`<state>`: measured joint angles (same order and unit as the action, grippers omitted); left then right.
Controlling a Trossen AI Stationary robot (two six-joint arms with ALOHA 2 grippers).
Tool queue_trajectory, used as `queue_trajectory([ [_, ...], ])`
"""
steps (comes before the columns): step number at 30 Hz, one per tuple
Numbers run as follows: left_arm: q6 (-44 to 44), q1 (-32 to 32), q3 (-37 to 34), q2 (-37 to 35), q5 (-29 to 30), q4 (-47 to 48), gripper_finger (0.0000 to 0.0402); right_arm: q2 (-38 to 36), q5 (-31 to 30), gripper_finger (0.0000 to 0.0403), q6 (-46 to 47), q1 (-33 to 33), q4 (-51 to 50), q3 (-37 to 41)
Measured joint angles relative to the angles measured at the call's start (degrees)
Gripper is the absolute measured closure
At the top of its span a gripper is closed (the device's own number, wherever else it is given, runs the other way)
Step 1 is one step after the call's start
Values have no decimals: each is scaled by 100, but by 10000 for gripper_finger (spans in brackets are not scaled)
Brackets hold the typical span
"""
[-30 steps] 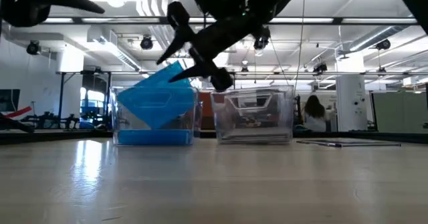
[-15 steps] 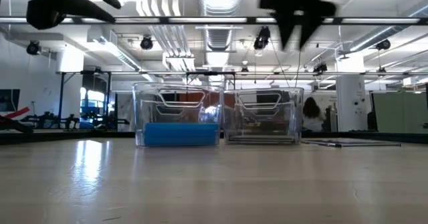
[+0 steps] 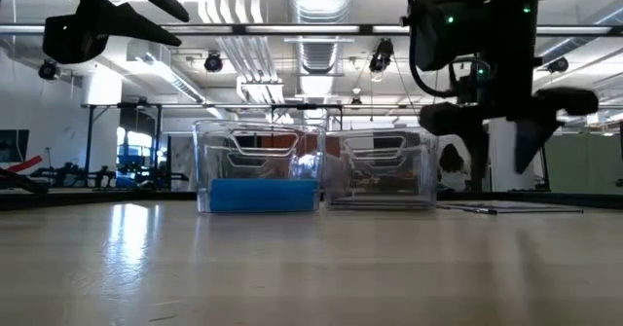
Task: Pick & place jewel cases by type
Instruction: Put the black CD case into the right transparent bin
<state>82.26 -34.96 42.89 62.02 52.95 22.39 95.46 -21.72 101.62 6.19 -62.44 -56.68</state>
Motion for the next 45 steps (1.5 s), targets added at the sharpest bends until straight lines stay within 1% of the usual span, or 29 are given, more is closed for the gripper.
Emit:
queue_trajectory([
  [1, 0, 0, 5, 4, 1, -13, 287, 50, -81, 179, 47, 25, 170, 69],
  [4, -1, 0, 20, 0, -1, -14, 287, 249, -420, 179, 323, 61, 246, 182],
  [7, -1, 0, 54, -9, -2, -19, 287, 380, -637, 179, 407, 82, 287, 218],
  [10, -4, 0, 89, -13, -149, -25, 287, 263, -545, 179, 282, 84, 132, 106],
  [12, -5, 0, 101, -13, -237, -37, 287, 38, -676, 179, 32, 159, -85, -71],
  [13, -5, 0, 101, -13, -252, -37, 287, -79, -874, 179, -46, 221, -243, -203],
  [14, -5, 0, 100, -13, -256, -37, 287, -253, -1245, 179, -84, 308, -393, -390],
  [17, -6, 16, 98, -15, -221, -34, 287, -796, -2570, 179, -397, 645, -1135, -738],
  [18, -13, 28, 97, -15, -203, -29, 287, -888, -2754, 179, -452, 713, -1318, -761],
  [19, -37, 40, 95, -15, -197, -1, 287, -942, -2728, 179, -429, 750, -1381, -745],
  [20, -91, 42, 94, -15, -190, 3, 287, -987, -2432, 179, -353, 771, -1334, -640],
  [21, -138, 44, 94, -15, -190, -8, 287, -1018, -1878, 179, -298, 792, -1223, -473],
  [22, -160, 48, 94, -15, -190, -4, 287, -1041, -1227, 179, -373, 834, -909, -260],
  [23, -170, 48, 94, -15, -190, -8, 287, -1017, -634, 179, -588, 899, -382, -37],
  [24, -194, 46, 94, -15, -190, -13, 287, -928, -191, 179, -758, 1006, 212, 216],
  [25, -227, 46, 94, -7, -189, -29, 287, -784, 42, 179, -801, 1143, 685, 421],
  [27, -253, 46, 94, 30, -191, -37, 287, -523, 60, 179, -591, 1385, 1050, 655],
  [30, -244, 46, 94, 110, -251, -74, 287, -155, -317, 179, -324, 1617, 939, 705],
  [32, -230, 42, 94, 185, -327, -140, 287, 117, -380, 179, -386, 1670, 755, 754],
  [34, -222, 42, 92, 248, -471, -141, 287, 229, -572, 179, -424, 1683, 697, 734],
  [36, -172, 42, 92, 333, -556, -154, 287, 388, -805, 179, -103, 1672, 644, 814],
  [38, -116, 39, 92, 419, -574, -149, 287, 579, -895, 179, 440, 1660, 635, 933],
  [40, -114, 37, 90, 501, -579, -172, 287, 696, -1016, 179, 655, 1678, 766, 1029],
  [42, -112, 37, 90, 589, -582, -186, 287, 786, -1052, 179, 479, 1682, 934, 1067],
  [45, -110, 37, 90, 704, -678, -183, 287, 768, -857, 180, -152, 1658, 1084, 945],
])
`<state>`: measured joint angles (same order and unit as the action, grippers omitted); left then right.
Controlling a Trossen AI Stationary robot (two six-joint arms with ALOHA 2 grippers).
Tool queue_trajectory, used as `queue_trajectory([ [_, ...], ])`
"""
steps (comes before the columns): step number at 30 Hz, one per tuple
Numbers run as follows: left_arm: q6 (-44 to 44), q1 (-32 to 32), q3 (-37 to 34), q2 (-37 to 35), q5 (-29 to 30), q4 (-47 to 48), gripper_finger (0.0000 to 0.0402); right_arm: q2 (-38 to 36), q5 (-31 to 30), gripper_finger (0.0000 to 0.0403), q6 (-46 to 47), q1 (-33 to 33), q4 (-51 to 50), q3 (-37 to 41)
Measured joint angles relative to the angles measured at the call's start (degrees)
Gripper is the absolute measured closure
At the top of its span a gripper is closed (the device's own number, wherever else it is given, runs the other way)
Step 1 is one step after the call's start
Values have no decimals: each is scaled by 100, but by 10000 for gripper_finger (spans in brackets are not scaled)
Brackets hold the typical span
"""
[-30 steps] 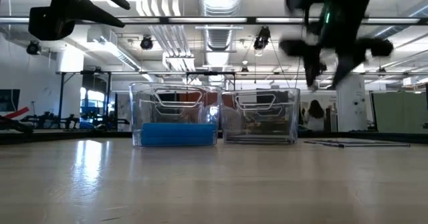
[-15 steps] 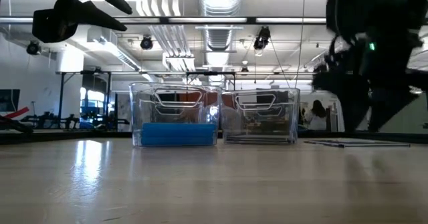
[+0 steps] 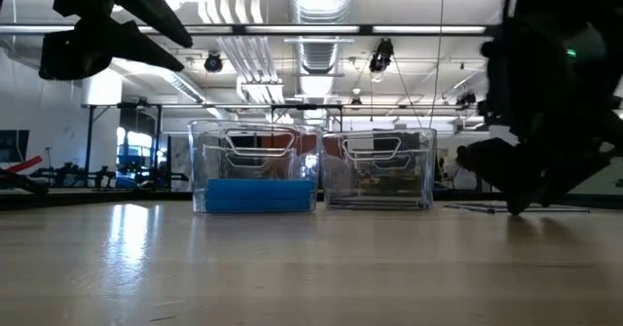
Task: Pick & place jewel cases by type
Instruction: Put the black CD case into the right transparent bin
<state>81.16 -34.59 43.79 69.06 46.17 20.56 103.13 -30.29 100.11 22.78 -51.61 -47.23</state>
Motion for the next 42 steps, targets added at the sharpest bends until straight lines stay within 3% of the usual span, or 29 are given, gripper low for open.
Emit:
queue_trajectory([
  [5, -6, 0, 0, 149, -42, 7, 287, -262, 637, 180, -446, -8, 614, -407],
  [10, -8, 0, 0, 197, -48, -2, 287, -637, 1859, 185, -1387, -52, 3054, -389],
  [12, -10, 0, 0, 197, -39, 1, 287, -797, 1719, 190, -1287, -58, 3285, -392],
  [14, -10, 0, 0, 197, -37, -15, 287, -1031, 1097, 195, -403, -59, 2261, -535],
  [17, 14, -5, 0, 195, -29, -102, 287, -1349, 283, 204, 1754, 26, -526, -792],
  [19, 34, -9, 0, 195, -28, -139, 287, -1471, 355, 210, 3047, 22, -2063, -839],
  [20, 35, -13, 0, 195, -26, -190, 287, -1526, 427, 212, 3257, -26, -2505, -791],
  [24, 14, -11, 0, 195, 20, -213, 287, -1856, 334, 218, 3230, -336, -2153, -241],
  [31, 14, -13, 0, 192, 36, -214, 287, -2066, 332, 218, 2602, -1132, -198, 933],
  [42, -25, -17, 0, 188, -7, -216, 287, -1445, 96, 224, 411, -1405, 959, 1184],
])
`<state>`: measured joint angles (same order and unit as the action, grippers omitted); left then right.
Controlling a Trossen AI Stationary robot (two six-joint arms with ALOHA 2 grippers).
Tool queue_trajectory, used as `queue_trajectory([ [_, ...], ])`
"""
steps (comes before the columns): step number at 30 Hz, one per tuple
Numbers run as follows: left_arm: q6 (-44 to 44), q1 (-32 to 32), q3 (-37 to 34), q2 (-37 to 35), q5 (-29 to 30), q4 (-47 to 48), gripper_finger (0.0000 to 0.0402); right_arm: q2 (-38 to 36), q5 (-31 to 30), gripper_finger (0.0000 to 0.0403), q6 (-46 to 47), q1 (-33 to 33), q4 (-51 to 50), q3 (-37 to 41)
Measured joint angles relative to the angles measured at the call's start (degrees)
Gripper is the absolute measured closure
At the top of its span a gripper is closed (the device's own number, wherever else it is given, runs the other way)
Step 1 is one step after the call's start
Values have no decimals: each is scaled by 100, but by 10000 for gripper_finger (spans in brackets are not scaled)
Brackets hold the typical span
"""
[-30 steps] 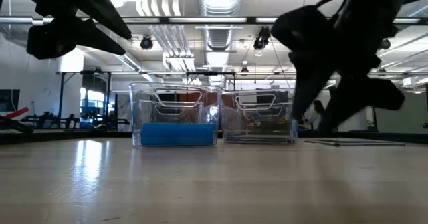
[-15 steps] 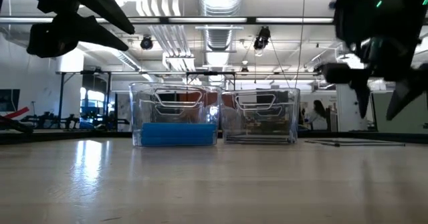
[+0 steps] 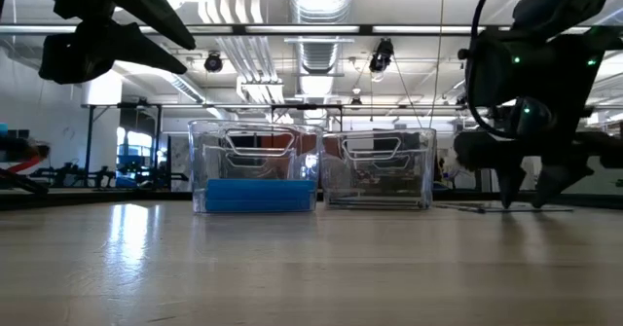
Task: Pick & place jewel cases by type
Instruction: Put the black CD case into the right transparent bin
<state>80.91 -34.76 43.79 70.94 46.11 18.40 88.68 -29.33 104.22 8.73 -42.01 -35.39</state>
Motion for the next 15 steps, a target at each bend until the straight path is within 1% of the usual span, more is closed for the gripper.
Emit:
queue_trajectory([
  [2, -1, 0, 0, 0, 0, 1, 287, 131, 51, 225, -254, -1, 232, -43],
  [4, 5, 0, 0, 0, -1, -1, 287, 194, 317, 225, -391, 3, 296, -201],
  [6, 39, 0, 0, -1, 0, -1, 287, 166, 773, 225, -632, 82, 385, -405],
  [10, 43, 0, 0, -2, 0, -35, 287, 129, 1917, 227, -1308, 314, 656, -908],
  [12, 43, 0, 0, -2, 3, -30, 287, 177, 2377, 228, -1570, 399, 1197, -1028],
  [15, 40, 1, 0, -2, 36, -25, 287, 438, 2748, 227, -1758, 485, 2724, -1063],
])
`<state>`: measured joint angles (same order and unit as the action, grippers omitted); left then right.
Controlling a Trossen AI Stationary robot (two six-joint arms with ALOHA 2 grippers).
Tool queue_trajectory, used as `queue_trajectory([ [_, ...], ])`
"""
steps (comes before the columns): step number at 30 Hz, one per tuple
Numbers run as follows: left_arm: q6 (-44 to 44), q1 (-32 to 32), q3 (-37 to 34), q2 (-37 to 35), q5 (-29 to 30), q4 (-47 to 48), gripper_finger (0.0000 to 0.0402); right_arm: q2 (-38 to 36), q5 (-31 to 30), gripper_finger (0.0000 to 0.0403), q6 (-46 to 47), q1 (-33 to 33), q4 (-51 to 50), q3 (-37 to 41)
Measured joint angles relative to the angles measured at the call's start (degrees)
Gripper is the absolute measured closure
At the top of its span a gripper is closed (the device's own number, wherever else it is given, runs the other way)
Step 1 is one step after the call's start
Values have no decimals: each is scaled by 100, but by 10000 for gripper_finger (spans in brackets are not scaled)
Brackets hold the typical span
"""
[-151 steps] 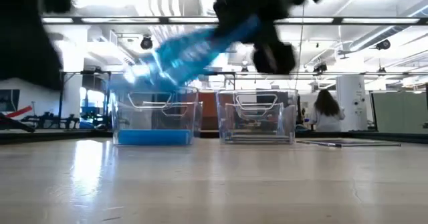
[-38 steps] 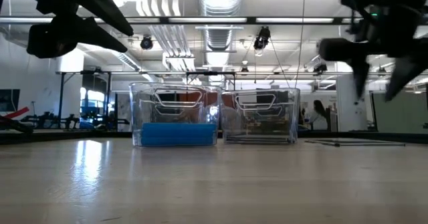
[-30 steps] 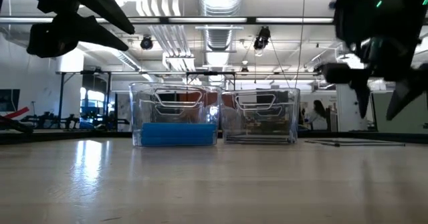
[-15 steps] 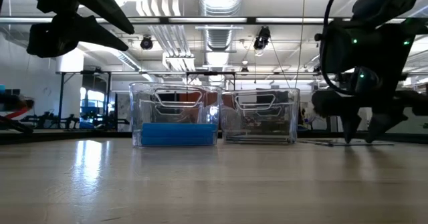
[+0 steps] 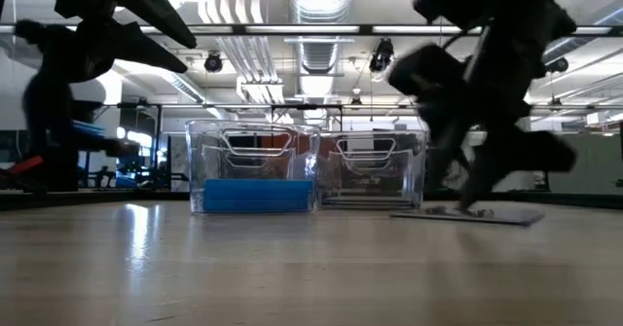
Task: Pick & place jewel cases by type
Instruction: Put the black CD case into the right transparent bin
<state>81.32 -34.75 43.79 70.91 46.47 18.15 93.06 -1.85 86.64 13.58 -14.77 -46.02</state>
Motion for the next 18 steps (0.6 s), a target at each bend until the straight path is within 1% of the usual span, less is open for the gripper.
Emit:
queue_trajectory([
  [4, 76, -1, 0, 48, 8, -7, 287, 863, 312, 228, 31, 1, 2163, 0],
  [6, 222, 1, 0, 107, -20, -21, 287, 1166, 527, 227, 17, -28, 2838, -69],
  [7, 282, -1, 0, 146, -50, -56, 287, 1229, 546, 228, -19, -24, 3096, -166],
  [9, 399, -22, 0, 223, -115, -125, 287, 1141, 427, 230, -208, 41, 2968, -278],
  [11, 435, -54, 0, 290, -187, -228, 287, 817, 162, 233, -513, 82, 2437, -474],
  [12, 433, -62, 0, 338, -187, -317, 287, 554, -61, 234, -735, 105, 1979, -591],
  [14, 433, -77, 2, 432, -198, -497, 287, 109, -821, 237, -1067, 179, 437, -859],
  [15, 433, -84, 2, 461, -200, -538, 287, -73, -1263, 237, -1090, 228, -468, -1027],
  [17, 428, -83, 11, 565, -189, -708, 287, -264, -2013, 237, -665, 332, -2365, -1236],
  [18, 433, -83, 17, 621, -186, -773, 287, -327, -2152, 237, -274, 347, -3135, -1278],
])
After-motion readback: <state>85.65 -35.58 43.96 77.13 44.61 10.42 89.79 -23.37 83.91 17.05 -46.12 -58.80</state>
